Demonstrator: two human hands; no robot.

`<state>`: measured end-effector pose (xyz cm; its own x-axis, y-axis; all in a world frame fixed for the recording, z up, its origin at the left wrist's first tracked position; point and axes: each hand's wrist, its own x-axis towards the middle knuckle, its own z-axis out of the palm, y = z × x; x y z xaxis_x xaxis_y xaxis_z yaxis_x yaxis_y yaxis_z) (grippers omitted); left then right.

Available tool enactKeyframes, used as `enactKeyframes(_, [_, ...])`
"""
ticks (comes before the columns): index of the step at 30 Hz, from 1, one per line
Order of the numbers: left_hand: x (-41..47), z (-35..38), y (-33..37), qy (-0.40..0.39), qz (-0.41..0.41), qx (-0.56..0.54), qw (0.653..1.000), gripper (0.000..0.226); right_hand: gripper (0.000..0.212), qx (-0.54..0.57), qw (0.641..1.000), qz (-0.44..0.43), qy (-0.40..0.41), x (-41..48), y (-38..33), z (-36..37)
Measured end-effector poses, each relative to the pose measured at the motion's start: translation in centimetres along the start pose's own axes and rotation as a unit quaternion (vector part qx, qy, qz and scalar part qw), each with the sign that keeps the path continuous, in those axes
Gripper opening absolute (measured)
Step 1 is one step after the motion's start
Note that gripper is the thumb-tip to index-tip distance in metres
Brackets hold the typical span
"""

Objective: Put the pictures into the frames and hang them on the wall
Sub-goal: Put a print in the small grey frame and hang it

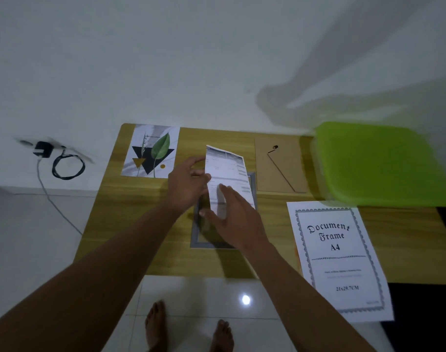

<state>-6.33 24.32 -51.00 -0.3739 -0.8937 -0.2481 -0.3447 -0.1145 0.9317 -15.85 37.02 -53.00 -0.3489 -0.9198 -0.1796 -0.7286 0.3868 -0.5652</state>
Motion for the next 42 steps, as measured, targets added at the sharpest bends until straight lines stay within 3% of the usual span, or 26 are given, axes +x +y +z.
enactKeyframes(3, [-0.3, 0.7, 1.9, 0.0, 0.01, -0.013, 1.0, 0.048, 0.056, -0.064, 0.996, -0.028, 0.057, -0.2, -0.5, -1.1])
enactKeyframes(6, [-0.7, 1.3, 3.0, -0.011, -0.005, -0.059, 0.998, 0.044, 0.057, -0.062, 0.991, -0.018, 0.116, -0.4, -0.7, -2.8])
enactKeyframes(11, [-1.6, 1.5, 3.4, 0.045, -0.003, 0.025, 0.999, 0.043, 0.049, 0.16, 0.963, 0.026, 0.215, -1.5, 0.0, -6.2])
enactKeyframes(15, [-2.1, 1.8, 2.7, -0.03, -0.134, -0.058, 0.989, 0.065, 0.053, 0.354, 0.907, 0.068, 0.218, -2.2, 2.2, -8.0])
enactKeyframes(18, [-2.6, 2.5, 2.8, -0.049, -0.128, -0.077, 0.988, 0.065, 0.059, 0.394, 0.894, 0.076, 0.2, -3.4, 4.1, -9.1])
enactKeyframes(26, [-5.7, 7.7, 2.7, -0.125, -0.026, -0.02, 0.992, 0.071, 0.06, 0.343, 0.92, 0.154, 0.108, -7.0, 11.0, -11.2])
enactKeyframes(33, [-8.9, 15.7, -1.3, -0.163, -0.049, -0.02, 0.985, 0.075, 0.07, 0.264, 0.937, 0.215, 0.077, -10.8, 18.8, -11.1])
enactKeyframes(38, [-9.7, 20.7, -3.7, -0.174, -0.077, 0.036, 0.981, 0.074, 0.076, 0.187, 0.949, 0.247, 0.061, -11.9, 23.8, -10.6])
enactKeyframes(42, [-9.4, 23.6, -4.4, -0.178, -0.026, 0.139, 0.974, 0.074, 0.072, 0.143, 0.954, 0.255, 0.071, -11.7, 26.3, -10.6])
